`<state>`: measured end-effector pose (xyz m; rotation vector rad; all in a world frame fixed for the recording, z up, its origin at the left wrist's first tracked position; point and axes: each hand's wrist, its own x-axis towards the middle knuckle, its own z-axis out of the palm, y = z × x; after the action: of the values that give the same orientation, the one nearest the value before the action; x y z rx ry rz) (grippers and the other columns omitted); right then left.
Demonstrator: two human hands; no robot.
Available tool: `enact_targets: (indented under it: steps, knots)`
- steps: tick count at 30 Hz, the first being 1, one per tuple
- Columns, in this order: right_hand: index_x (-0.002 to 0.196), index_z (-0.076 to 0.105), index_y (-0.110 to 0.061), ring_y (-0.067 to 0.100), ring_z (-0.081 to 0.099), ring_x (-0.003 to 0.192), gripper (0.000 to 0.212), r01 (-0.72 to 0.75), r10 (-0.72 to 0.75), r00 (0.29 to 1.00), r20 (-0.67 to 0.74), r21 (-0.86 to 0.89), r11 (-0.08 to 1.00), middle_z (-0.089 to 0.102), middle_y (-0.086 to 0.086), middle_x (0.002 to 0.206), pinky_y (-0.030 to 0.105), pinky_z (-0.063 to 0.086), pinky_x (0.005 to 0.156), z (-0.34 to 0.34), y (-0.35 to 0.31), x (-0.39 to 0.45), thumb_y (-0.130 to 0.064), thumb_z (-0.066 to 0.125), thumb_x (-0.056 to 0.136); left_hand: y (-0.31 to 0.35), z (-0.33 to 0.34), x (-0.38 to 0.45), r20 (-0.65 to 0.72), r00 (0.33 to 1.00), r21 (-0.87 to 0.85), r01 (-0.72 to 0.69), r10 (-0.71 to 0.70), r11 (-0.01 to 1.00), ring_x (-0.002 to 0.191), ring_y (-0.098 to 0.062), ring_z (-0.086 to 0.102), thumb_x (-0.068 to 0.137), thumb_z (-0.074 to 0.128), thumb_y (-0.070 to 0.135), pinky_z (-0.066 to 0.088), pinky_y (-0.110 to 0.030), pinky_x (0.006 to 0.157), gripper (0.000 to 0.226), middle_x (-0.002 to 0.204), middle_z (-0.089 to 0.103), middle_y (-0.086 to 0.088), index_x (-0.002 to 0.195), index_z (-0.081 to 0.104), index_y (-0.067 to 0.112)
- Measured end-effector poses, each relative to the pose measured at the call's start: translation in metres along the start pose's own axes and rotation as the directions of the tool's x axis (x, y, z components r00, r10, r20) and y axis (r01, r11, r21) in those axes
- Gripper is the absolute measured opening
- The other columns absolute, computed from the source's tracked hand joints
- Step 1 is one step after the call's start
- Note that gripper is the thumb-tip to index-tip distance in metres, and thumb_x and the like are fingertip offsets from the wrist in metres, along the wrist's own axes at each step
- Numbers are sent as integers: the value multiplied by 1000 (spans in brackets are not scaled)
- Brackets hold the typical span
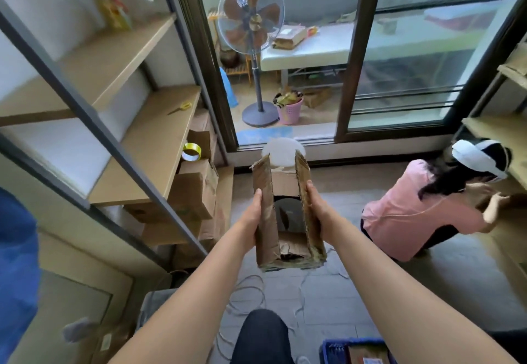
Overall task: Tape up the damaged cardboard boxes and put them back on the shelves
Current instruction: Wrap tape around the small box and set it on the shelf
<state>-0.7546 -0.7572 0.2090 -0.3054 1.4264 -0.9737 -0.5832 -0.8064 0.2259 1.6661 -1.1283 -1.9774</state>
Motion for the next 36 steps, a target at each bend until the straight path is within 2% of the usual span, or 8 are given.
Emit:
enact_targets:
  steps: [3,9,13,18,24,28,32,36]
  knots:
    - [116,69,-17,23,68,91,84,-9,9,1000,7,8,1000,73,10,105,29,51,70,4,-17,24,-86,39,79,19,-4,26,20,1000,-5,4,-4,1000,90,-17,68,93,33,73,50,-29,67,59,77,77,3,97,68,25]
    - [122,67,-16,31,64,114,83,26,-27,999,20,52,998,68,16,121,42,48,104,16,-68,90,-83,40,82,74,-16,92,62,998,-2,-6,6,1000,93,-17,69,95,32,72,50,-28,67,59,87,77,2,101,69,26]
    - [133,56,-10,25,65,105,90,15,-15,1000,-26,38,999,68,12,119,32,51,83,29,-124,145,-82,40,82,126,-29,152,91,995,-1,-47,47,999,88,-13,69,96,31,70,50,-27,64,55,83,77,6,98,67,29]
    - [107,66,-28,22,66,94,64,18,-18,999,-37,-1,1000,71,6,103,28,48,67,69,-198,215,-81,37,85,192,-64,229,72,996,-37,-46,48,998,95,-19,68,93,35,74,50,-30,69,57,85,77,2,100,69,28]
    - [98,67,-21,21,69,80,61,1,-7,987,-158,-38,999,74,7,86,27,48,65,113,-254,284,-76,42,87,258,-107,290,120,993,-76,2,7,997,111,-27,66,93,35,74,48,-42,104,69,113,74,-10,116,70,19]
    - [85,66,-29,12,67,61,47,91,-122,970,-208,-152,984,70,-9,57,21,42,52,136,-293,320,-65,38,95,286,-131,318,77,997,-150,11,1,989,108,-28,66,95,34,71,52,-34,88,69,116,72,-16,105,73,15]
    - [83,65,-22,11,67,48,54,53,-79,990,-119,-213,976,68,-7,52,15,43,36,166,-328,357,-70,41,92,316,-163,348,7,1000,-214,6,-5,977,110,-32,66,96,34,69,53,-35,85,72,119,70,-18,107,72,9]
    - [94,67,-16,20,68,71,71,-43,47,999,8,-234,971,73,1,61,23,47,54,206,-359,411,-82,44,81,343,-200,384,-82,997,-249,-12,-9,968,110,-31,67,93,35,74,51,-41,99,74,115,72,-15,117,71,13]
